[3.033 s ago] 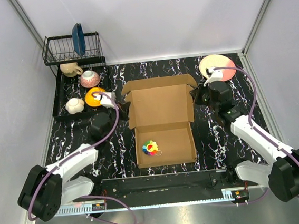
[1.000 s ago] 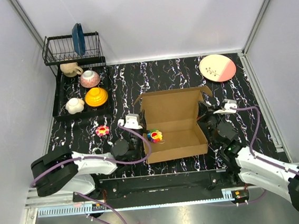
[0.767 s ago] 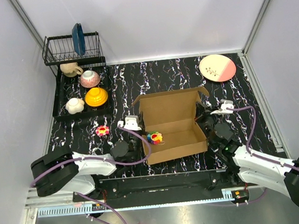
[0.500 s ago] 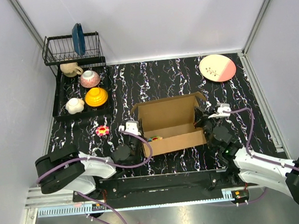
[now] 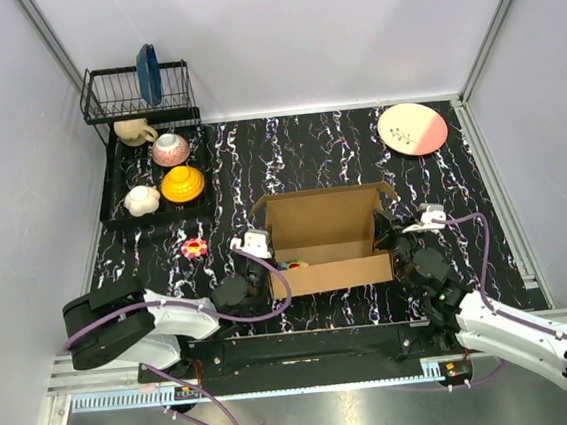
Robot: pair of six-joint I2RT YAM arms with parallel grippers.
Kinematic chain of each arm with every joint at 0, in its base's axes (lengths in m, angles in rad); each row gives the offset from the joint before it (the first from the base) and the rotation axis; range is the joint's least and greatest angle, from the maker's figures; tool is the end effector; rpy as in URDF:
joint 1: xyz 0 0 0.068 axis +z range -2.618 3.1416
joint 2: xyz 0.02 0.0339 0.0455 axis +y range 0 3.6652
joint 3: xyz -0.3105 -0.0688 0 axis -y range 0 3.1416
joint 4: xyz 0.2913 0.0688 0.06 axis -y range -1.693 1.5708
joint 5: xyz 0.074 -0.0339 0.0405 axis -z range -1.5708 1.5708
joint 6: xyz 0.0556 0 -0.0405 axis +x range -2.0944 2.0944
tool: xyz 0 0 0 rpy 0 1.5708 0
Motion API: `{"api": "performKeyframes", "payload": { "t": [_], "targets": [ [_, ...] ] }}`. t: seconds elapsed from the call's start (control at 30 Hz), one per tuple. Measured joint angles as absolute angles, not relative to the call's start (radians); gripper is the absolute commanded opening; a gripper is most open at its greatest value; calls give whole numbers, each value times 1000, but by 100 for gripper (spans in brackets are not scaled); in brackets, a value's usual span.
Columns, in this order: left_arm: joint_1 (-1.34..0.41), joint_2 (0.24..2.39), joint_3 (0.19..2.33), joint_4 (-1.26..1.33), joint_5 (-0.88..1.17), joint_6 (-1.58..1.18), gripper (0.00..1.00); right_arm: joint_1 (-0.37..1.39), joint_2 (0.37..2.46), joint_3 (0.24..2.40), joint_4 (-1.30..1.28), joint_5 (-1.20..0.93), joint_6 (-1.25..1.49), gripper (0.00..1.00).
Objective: Fold the paper box
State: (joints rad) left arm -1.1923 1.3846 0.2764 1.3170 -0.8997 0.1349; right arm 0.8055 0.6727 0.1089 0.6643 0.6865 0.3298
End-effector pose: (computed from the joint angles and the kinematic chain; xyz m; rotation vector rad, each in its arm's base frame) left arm 0.1337 -0.2185 0.2072 0.1821 1.4350 -0.2554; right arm 0.1445 0.0995 0.2138 0.2081 1.4923 0.4109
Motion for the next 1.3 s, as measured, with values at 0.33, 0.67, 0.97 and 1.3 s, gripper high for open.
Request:
{"api": "performKeyframes", "payload": {
  "t": [0.33,0.67,0.97,1.3],
  "targets": [
    [-1250,1297,194,1326,-883,135,0,833,474,205,320,588,336,46],
    [-1293,1321,173,1364,-883,134,0,840,304,345,42,527,341,55],
    [-1311,1342,170,1377,-883,136,0,844,235,422,-58,511,326,61],
    [-1322,1317,143,1385,-886,137,0,844,408,728,-45,513,196,63]
  ]
}}
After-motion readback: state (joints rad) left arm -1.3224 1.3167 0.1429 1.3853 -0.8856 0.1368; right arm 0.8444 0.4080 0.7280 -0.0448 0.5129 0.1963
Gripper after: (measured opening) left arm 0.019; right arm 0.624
